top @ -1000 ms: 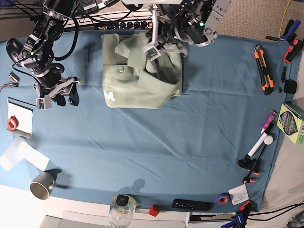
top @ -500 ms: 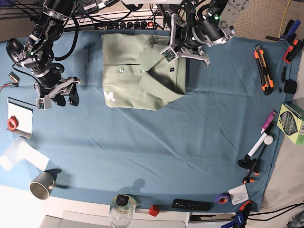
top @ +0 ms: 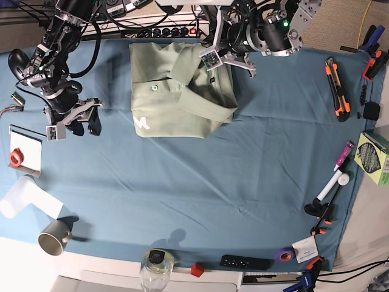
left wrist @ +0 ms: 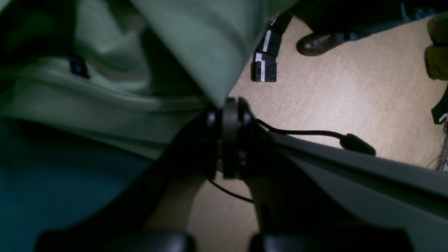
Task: Fold the T-shirt properly
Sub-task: 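Lift the left gripper off the shirt and move it aside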
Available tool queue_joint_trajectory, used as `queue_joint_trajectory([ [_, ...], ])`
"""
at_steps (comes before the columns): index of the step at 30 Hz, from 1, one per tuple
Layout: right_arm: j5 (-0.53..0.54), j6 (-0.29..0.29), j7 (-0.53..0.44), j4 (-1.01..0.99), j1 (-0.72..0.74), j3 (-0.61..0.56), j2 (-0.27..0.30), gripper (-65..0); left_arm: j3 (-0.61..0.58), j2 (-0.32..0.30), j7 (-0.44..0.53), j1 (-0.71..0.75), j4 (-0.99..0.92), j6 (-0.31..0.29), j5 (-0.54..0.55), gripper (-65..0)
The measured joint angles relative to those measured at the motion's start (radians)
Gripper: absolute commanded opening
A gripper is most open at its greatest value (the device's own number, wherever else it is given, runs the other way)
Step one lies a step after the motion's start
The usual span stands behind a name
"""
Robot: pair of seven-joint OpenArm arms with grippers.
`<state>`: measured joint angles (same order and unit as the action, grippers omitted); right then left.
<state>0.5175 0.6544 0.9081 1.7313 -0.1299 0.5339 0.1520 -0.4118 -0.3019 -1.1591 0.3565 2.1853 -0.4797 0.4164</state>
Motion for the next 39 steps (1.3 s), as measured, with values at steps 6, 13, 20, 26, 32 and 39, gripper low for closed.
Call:
queue_joint_trajectory([
  [6, 0.0, 0.0, 0.0, 0.0, 0.0, 0.0, 0.0, -33.4, -0.004, 0.002, -0.005, 0.003, 0.001, 0.011, -0.071, -65.0],
  [13, 0.0, 0.0, 0.0, 0.0, 0.0, 0.0, 0.0, -33.4, -0.009, 0.002, -0.016, 0.012, 0.001, 0.038, -0.154, -65.0],
  [20, 0.0, 0.0, 0.0, 0.0, 0.0, 0.0, 0.0, -33.4, -0.011, 0.002, -0.019, 0.012, 0.001, 0.095, -0.258, -65.0],
  [26, 0.0, 0.0, 0.0, 0.0, 0.0, 0.0, 0.0, -33.4, -0.011, 0.002, -0.014, 0.012, 0.001, 0.094, -0.259, -57.7],
  [32, 0.0, 0.0, 0.0, 0.0, 0.0, 0.0, 0.0, -33.4, -0.012, 0.0, 0.007, 0.014, 0.001, 0.182, -0.308, -30.6],
  [39, 0.0, 0.0, -0.005, 0.0, 0.0, 0.0, 0.0, -33.4, -0.011, -0.049, 0.01, 0.014, 0.001, 0.377, -0.505, -30.6],
])
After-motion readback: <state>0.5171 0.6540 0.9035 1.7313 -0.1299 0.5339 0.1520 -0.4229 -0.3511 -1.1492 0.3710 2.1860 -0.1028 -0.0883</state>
